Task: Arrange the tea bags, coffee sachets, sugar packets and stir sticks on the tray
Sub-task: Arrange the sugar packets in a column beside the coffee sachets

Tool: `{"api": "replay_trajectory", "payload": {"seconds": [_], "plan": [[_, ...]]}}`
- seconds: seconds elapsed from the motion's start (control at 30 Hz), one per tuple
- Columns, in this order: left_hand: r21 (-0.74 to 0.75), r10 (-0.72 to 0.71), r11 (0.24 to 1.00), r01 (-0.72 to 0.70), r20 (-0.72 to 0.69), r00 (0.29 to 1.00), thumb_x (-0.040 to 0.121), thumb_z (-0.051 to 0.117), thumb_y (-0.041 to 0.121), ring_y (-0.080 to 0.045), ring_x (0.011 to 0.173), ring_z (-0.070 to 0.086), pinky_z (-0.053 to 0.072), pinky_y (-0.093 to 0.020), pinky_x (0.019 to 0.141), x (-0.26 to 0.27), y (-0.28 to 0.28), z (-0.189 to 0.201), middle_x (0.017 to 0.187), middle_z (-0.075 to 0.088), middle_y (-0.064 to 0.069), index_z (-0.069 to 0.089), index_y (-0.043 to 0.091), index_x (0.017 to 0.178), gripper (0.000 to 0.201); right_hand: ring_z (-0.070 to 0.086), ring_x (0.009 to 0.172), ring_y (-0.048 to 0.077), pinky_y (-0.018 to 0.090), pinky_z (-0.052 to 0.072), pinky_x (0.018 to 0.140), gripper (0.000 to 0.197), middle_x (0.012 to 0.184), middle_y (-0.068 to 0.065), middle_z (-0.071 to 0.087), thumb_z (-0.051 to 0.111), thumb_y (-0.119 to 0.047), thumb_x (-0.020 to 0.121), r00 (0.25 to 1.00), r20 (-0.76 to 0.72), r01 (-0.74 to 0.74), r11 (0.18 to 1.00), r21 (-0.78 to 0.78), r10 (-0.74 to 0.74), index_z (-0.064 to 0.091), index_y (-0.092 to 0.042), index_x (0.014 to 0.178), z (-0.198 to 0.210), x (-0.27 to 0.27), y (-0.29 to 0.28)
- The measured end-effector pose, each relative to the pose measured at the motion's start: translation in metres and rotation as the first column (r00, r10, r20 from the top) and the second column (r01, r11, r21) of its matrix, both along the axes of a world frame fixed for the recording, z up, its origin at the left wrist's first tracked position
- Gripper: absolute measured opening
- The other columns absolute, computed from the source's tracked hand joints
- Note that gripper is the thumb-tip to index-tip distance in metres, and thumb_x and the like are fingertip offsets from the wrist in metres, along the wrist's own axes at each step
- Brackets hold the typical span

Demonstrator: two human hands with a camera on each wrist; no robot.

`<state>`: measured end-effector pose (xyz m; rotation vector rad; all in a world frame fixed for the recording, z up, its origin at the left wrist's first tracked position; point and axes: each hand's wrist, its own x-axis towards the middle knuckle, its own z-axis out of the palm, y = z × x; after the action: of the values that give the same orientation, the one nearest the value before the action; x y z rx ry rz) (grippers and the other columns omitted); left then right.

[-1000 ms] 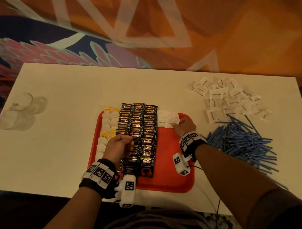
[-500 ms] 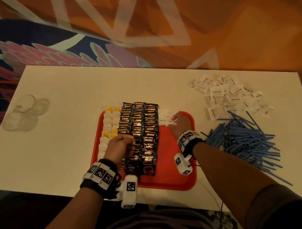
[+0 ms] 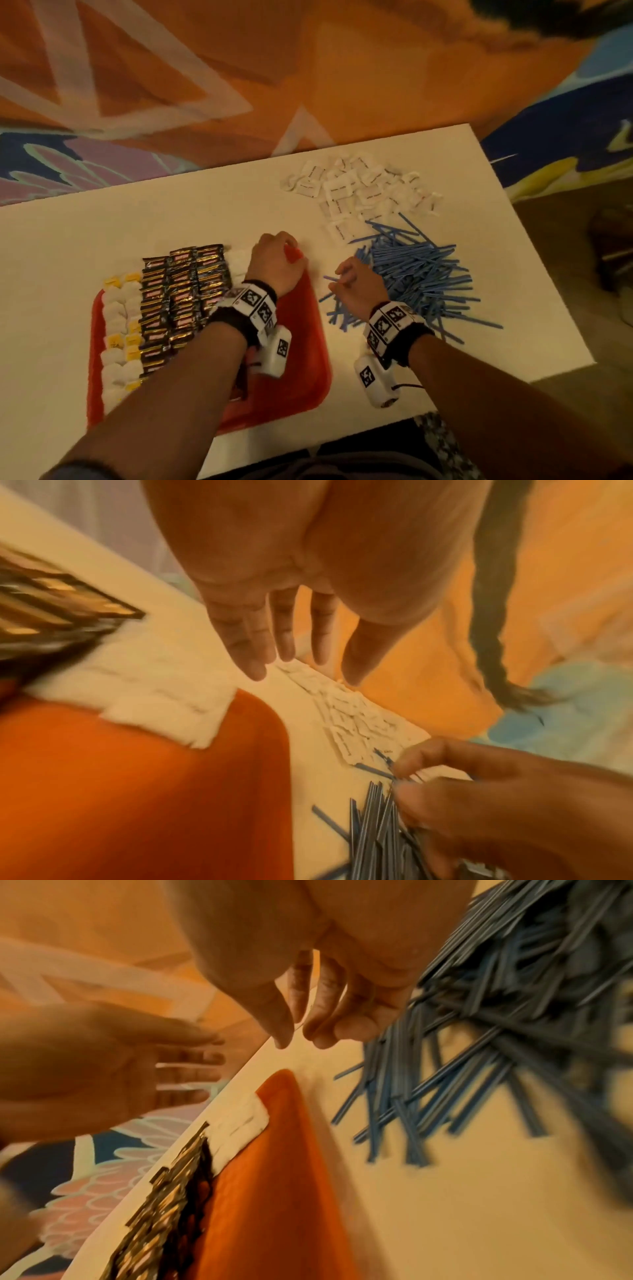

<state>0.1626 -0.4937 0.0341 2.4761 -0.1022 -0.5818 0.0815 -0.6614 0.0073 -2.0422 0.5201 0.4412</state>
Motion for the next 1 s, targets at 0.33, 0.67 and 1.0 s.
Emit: {"api": "replay_trajectory", "payload": {"seconds": [0.33,0.67,1.0], "plan": [[0.447,-0.466,0.748,0.491,-0.172,0.868,0.072,0.083,0.052,-0.045,0.149,-0.010,0.014,-0.066,0.116,0.109,-0.119,-0.028,0.165,-0.015,-0.007,0.010,0.043,0.156,0.112,0.051,0.074,-0.004,0.009,0.035,0.061,0.016,0.085,-0.012,0.056,0.063,-0.023,0.093,0.999,0.013,0.037,0.999,0.021,-0.037,0.051,-0.023,0.103,-0.005,-0.038,-0.075],[0.471,-0.566,0.715,0.516,-0.043,0.823,0.088,0.066,0.035,-0.035,0.133,0.038,0.038,-0.044,0.107,0.110,-0.105,-0.070,0.154,0.035,-0.010,0.056,0.023,0.131,0.046,0.055,0.074,-0.002,0.012,0.042,0.068,0.016,0.085,-0.007,0.063,0.064,-0.020,0.092,0.998,-0.003,0.062,0.995,0.082,-0.062,0.056,-0.020,0.106,-0.016,-0.038,-0.079],[0.082,-0.086,0.993,0.087,-0.010,0.996,0.090,0.064,0.019,-0.035,0.109,0.060,0.043,-0.028,0.085,0.081,-0.085,-0.054,0.113,0.067,-0.016,0.069,0.006,0.110,0.025,0.061,0.084,0.002,0.007,0.042,0.070,0.015,0.086,-0.013,0.063,0.068,-0.024,0.090,0.999,-0.003,0.053,0.985,0.162,-0.053,0.056,-0.028,0.097,-0.019,-0.024,-0.076]]}}
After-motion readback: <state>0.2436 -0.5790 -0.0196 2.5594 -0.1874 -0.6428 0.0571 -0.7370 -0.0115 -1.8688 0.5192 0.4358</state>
